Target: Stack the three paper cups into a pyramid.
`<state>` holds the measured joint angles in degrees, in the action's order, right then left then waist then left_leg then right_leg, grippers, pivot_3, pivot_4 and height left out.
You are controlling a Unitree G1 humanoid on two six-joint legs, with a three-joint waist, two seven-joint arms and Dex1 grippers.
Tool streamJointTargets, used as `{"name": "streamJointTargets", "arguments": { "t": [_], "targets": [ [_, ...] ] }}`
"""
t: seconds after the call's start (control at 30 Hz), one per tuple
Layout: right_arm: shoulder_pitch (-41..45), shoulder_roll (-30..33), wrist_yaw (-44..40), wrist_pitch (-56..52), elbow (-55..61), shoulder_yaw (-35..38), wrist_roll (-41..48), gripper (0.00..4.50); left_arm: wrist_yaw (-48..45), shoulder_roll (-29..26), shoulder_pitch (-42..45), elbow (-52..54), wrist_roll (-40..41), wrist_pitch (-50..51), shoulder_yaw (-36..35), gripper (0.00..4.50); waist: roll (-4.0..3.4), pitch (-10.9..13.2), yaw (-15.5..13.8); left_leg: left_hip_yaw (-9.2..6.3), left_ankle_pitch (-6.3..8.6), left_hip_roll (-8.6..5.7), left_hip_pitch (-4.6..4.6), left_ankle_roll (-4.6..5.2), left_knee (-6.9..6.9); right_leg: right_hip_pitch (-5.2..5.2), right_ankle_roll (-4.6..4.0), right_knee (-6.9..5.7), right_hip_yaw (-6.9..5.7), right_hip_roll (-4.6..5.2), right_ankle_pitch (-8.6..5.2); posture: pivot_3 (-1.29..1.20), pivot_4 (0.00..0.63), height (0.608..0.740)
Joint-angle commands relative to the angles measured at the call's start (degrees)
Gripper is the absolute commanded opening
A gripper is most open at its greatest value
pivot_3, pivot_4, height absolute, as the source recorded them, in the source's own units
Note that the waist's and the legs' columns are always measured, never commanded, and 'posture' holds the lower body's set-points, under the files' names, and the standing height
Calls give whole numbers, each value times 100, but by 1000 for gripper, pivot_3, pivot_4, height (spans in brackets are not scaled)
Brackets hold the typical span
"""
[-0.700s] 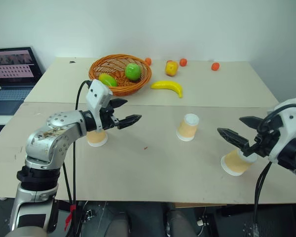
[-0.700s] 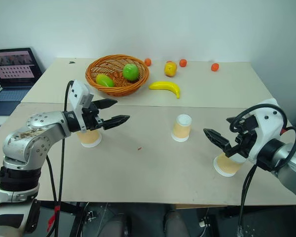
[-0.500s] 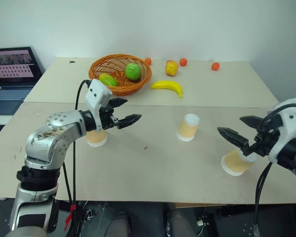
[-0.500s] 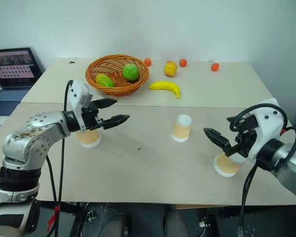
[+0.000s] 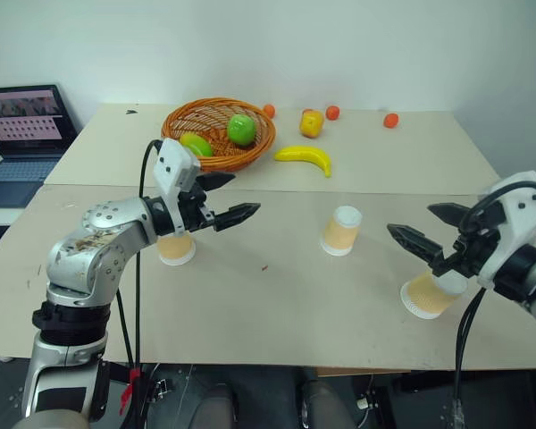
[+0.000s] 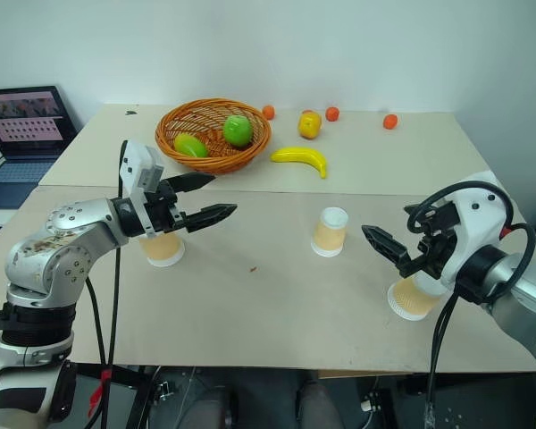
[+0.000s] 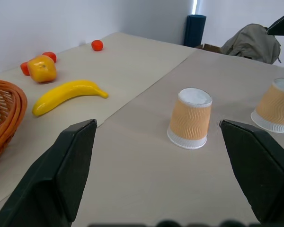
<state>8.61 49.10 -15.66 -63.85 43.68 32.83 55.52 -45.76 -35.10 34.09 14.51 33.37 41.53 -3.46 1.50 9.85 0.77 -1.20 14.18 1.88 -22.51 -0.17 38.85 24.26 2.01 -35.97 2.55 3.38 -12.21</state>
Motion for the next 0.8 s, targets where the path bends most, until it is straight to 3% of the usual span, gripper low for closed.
{"name": "streamJointTargets", "arguments": {
  "t": [0.03,0.3,0.5,0.7,0.8],
  "targets": [
    [-73,125,85,49,197,403,140,4500,-261,-177,136,77,64,-62,3,4420,0,0,3,0,0,0,0,0,0,0,0,0,0,0,0,0,150,737],
    [-873,266,-10,46,278,1317,132,4500,-668,-171,330,-231,-61,-215,288,4420,0,0,-25,0,0,-1,-2,0,1,-2,2,2,-1,0,-1,0,150,737],
    [-2199,-268,-304,334,568,2175,-145,4500,-857,27,560,-527,-168,-350,528,4420,2,-1,-37,-1,0,0,0,0,-1,-4,5,2,-2,-1,-3,0,150,737],
    [-2639,-707,-294,646,780,2239,-72,4500,-895,153,653,-656,-238,-412,583,4420,2,-1,32,11,0,1,13,0,2,-10,37,-4,15,-1,-22,0,150,737],
    [-3132,-1255,-335,1070,980,1917,-365,4500,-970,218,724,-701,-237,-417,658,4420,3,-2,6,14,0,2,23,0,0,-13,36,-11,20,-5,-23,0,150,737]
  ]
}}
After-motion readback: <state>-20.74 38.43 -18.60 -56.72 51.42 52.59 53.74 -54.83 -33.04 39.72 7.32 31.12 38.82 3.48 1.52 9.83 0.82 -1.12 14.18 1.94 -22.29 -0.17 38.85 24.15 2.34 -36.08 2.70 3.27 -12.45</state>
